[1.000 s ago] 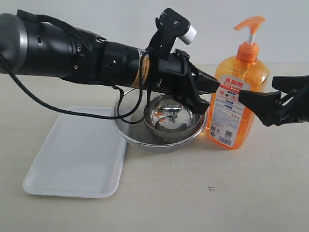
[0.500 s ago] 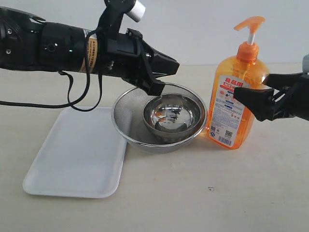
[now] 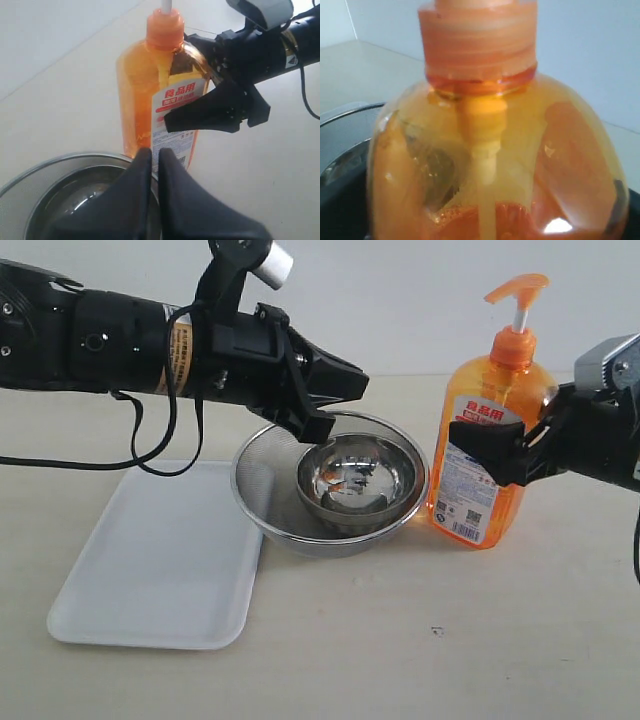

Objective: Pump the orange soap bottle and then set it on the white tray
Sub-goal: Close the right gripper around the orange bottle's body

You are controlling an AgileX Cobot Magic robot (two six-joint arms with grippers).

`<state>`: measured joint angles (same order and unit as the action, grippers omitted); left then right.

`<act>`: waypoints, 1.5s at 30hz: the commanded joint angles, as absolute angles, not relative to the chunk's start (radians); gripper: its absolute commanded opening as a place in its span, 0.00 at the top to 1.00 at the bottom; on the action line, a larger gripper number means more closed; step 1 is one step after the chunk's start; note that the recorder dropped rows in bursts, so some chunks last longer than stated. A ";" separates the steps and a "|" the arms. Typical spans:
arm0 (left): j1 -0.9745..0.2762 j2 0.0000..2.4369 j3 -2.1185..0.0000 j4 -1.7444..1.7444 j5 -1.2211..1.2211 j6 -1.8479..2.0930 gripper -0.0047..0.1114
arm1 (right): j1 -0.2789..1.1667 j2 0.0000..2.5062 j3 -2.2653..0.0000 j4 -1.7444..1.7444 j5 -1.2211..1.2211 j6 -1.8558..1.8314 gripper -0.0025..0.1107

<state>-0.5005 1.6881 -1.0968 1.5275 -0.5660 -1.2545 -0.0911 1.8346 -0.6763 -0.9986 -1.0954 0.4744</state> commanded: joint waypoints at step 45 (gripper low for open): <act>-0.499 1.375 -0.919 1.578 -0.546 -1.380 0.92 | 0.148 1.759 -0.559 -0.401 -0.890 0.143 0.98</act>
<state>-0.5005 1.3977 -0.9382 1.5774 -0.5540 -1.3702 0.1332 1.7552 -0.5688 -0.4506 -0.8919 0.1898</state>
